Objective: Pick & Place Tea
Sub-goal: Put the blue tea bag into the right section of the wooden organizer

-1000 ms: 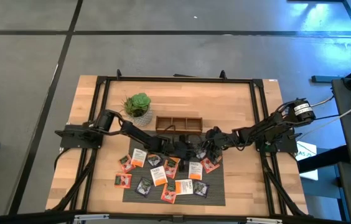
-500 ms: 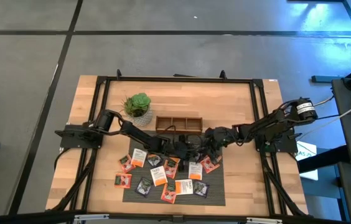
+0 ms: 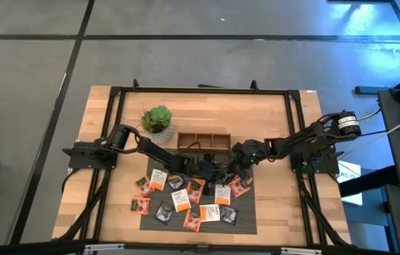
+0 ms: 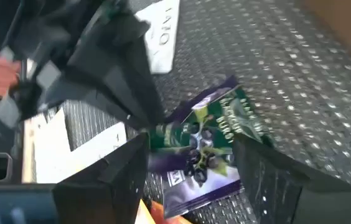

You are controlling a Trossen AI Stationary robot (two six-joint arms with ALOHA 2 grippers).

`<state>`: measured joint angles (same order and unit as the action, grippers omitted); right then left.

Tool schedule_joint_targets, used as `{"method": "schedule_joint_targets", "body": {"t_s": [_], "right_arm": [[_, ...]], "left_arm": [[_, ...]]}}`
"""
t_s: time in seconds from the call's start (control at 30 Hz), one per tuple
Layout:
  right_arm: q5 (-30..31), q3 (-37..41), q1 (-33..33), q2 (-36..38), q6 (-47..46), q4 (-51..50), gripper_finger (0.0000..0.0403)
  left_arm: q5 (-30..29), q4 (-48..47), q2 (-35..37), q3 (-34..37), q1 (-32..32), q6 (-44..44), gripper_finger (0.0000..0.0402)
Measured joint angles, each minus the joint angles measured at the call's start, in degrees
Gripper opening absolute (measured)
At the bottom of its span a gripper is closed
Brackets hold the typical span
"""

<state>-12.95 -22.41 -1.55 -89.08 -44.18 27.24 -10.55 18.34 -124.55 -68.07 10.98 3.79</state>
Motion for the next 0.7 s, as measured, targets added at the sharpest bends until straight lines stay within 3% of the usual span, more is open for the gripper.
{"method": "schedule_joint_targets", "body": {"t_s": [0.13,0.47,0.7], "right_arm": [[-4.75,-0.04,1.73,0.02,-6.24,-1.29,0.0228],[-4.72,-0.07,1.85,0.09,-9.55,-2.15,0.0208],[-4.70,-0.07,1.83,0.09,-9.49,-2.37,0.0142]], "left_arm": [[0.90,-0.30,0.04,0.00,-0.04,-0.08,0.0003],[1.17,-0.62,0.04,0.06,-0.02,-2.45,0.0002],[1.25,-0.62,0.00,0.09,-0.02,-2.64,0.0002]]}}
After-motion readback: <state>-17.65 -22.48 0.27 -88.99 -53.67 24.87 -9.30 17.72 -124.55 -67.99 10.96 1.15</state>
